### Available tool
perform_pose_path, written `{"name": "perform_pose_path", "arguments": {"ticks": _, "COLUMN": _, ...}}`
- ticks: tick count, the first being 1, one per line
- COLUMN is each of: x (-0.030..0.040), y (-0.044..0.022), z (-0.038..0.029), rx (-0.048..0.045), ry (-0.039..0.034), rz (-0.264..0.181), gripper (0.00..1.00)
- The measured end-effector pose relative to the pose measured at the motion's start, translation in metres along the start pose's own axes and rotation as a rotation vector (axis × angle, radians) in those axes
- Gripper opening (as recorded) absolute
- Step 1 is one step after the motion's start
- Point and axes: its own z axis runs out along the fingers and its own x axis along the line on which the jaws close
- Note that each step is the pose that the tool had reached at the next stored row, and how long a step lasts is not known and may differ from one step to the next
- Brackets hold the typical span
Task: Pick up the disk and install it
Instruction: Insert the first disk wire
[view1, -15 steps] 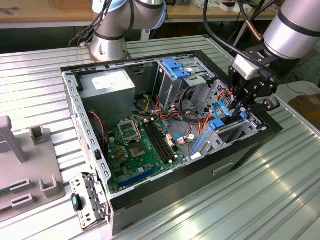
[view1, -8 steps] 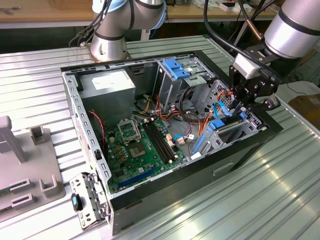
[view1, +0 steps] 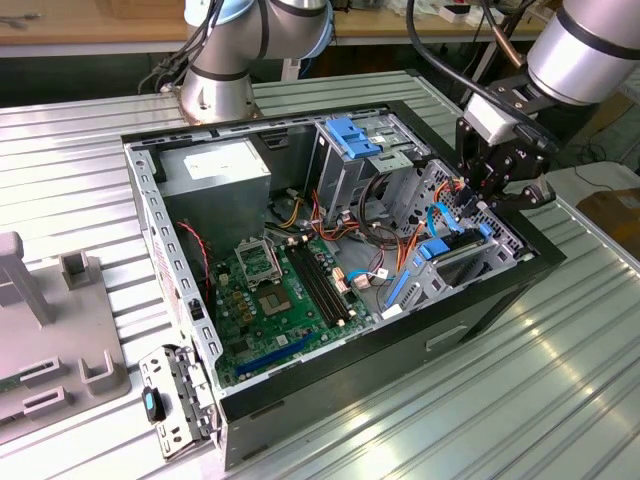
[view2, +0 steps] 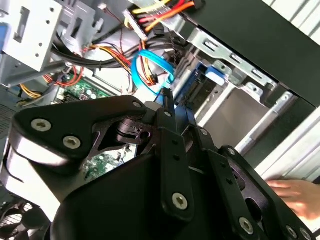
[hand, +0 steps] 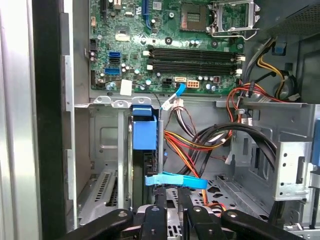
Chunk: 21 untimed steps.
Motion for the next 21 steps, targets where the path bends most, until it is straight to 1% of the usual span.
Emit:
{"name": "perform_pose_path", "arguments": {"ticks": 2, "x": -0.0039, "y": -0.0021, "z": 0.0006, "rx": 0.0002, "ry": -0.0197, "rz": 0.000, "gripper": 0.24}}
{"name": "perform_pose_path", "arguments": {"ticks": 4, "x": -0.0084, "y": -0.0048, "z": 0.0013, "rx": 0.0006, "ry": -0.0461, "rz": 0.001, "gripper": 0.24}}
{"name": "perform_pose_path", "arguments": {"ticks": 5, "x": -0.0100, "y": -0.0056, "z": 0.0015, "rx": 0.0007, "ry": -0.0559, "rz": 0.002, "gripper": 0.24}}
{"name": "perform_pose_path", "arguments": {"ticks": 7, "x": -0.0121, "y": -0.0066, "z": 0.0019, "rx": 0.0008, "ry": -0.0678, "rz": 0.002, "gripper": 0.24}}
{"name": "perform_pose_path", "arguments": {"ticks": 9, "x": -0.0144, "y": -0.0082, "z": 0.0022, "rx": 0.0011, "ry": -0.0833, "rz": 0.003, "gripper": 0.24}}
{"name": "perform_pose_path", "arguments": {"ticks": 10, "x": -0.0159, "y": -0.0094, "z": 0.0025, "rx": 0.0013, "ry": -0.0948, "rz": 0.003, "gripper": 0.24}}
{"name": "perform_pose_path", "arguments": {"ticks": 11, "x": -0.0180, "y": -0.0115, "z": 0.0028, "rx": 0.0015, "ry": -0.1105, "rz": 0.004, "gripper": 0.24}}
{"name": "perform_pose_path", "arguments": {"ticks": 12, "x": -0.0199, "y": -0.0131, "z": 0.0031, "rx": 0.0016, "ry": -0.1207, "rz": 0.005, "gripper": 0.24}}
{"name": "perform_pose_path", "arguments": {"ticks": 13, "x": -0.0215, "y": -0.0146, "z": 0.0035, "rx": 0.0018, "ry": -0.1269, "rz": 0.006, "gripper": 0.24}}
{"name": "perform_pose_path", "arguments": {"ticks": 14, "x": -0.0225, "y": -0.0159, "z": 0.0037, "rx": 0.0019, "ry": -0.1288, "rz": 0.006, "gripper": 0.24}}
{"name": "perform_pose_path", "arguments": {"ticks": 17, "x": -0.0233, "y": -0.0214, "z": 0.0042, "rx": 0.0013, "ry": -0.1292, "rz": 0.003, "gripper": 0.24}}
{"name": "perform_pose_path", "arguments": {"ticks": 18, "x": -0.0233, "y": -0.0257, "z": 0.0046, "rx": 0.0002, "ry": -0.1297, "rz": -0.003, "gripper": 0.24}}
{"name": "perform_pose_path", "arguments": {"ticks": 19, "x": -0.0232, "y": -0.0321, "z": 0.0052, "rx": -0.0019, "ry": -0.1306, "rz": -0.012, "gripper": 0.24}}
{"name": "perform_pose_path", "arguments": {"ticks": 20, "x": -0.0232, "y": -0.0340, "z": 0.0053, "rx": -0.0037, "ry": -0.1311, "rz": -0.017, "gripper": 0.24}}
{"name": "perform_pose_path", "arguments": {"ticks": 21, "x": -0.0232, "y": -0.0355, "z": 0.0054, "rx": -0.0086, "ry": -0.1318, "rz": -0.026, "gripper": 0.24}}
